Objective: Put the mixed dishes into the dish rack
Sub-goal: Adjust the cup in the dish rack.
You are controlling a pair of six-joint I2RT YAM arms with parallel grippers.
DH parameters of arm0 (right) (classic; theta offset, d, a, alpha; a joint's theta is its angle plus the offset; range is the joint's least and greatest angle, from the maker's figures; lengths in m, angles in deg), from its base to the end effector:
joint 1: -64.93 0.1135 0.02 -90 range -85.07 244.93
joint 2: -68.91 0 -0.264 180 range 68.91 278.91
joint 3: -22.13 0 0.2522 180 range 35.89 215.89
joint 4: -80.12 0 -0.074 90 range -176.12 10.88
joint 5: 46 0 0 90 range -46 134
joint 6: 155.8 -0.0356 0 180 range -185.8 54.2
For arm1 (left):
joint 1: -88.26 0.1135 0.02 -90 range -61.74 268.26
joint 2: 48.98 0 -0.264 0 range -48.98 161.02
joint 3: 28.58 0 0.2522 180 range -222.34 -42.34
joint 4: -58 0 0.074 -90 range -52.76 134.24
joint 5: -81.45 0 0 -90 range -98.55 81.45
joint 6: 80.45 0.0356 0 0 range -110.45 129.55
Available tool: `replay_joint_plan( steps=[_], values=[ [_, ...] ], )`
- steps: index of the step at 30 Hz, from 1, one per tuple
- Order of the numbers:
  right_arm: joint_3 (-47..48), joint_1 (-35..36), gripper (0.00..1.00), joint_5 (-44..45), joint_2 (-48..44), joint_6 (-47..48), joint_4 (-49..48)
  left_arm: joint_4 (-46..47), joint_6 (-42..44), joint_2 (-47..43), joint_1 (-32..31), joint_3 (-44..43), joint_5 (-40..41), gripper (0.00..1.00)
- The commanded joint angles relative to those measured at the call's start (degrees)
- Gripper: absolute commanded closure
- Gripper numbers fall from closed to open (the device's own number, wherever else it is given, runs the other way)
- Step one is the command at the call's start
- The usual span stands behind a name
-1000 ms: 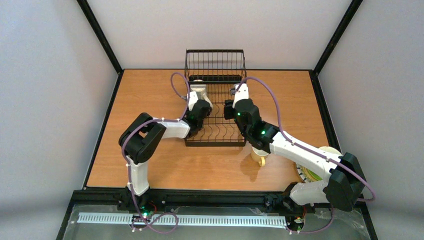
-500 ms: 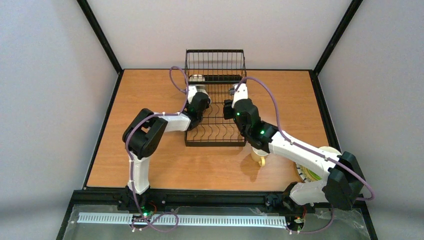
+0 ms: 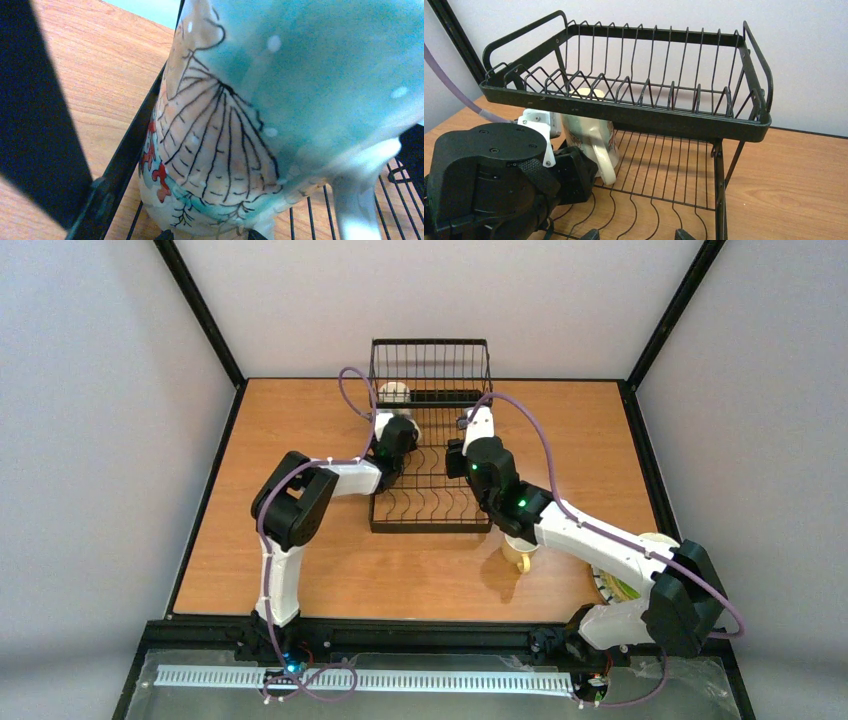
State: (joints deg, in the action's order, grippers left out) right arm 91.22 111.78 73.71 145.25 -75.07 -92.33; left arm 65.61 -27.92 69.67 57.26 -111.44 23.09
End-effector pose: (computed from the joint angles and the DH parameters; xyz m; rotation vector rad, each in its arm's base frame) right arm 0.2244 0.2136 0.3114 -0.2270 1.7858 0.2261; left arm 0.3894 -0.2122 0.1484 -0.4431 1.9402 -0.2013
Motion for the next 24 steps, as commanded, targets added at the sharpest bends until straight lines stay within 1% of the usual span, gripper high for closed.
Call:
replay_joint_plan(
  steps=[1,14,24],
  values=[
    [-0.6,-0.5,0.13,0.6,0.9,0.0,-1.3,-0.1,1.8,1.7,1.2,-2.9,0.4,0.16],
    [-0.7,-0.5,0.13,0.9,0.6,0.1,-0.4,-0.7,1.1,3.4,1.6,-4.6,-0.5,0.16],
    [0.9,-0.6,0.11,2.5,-1.4,-2.7,5.9,-5.6,-2.6,-1.8,1.4,-1.5,-4.4,0.13]
  ],
)
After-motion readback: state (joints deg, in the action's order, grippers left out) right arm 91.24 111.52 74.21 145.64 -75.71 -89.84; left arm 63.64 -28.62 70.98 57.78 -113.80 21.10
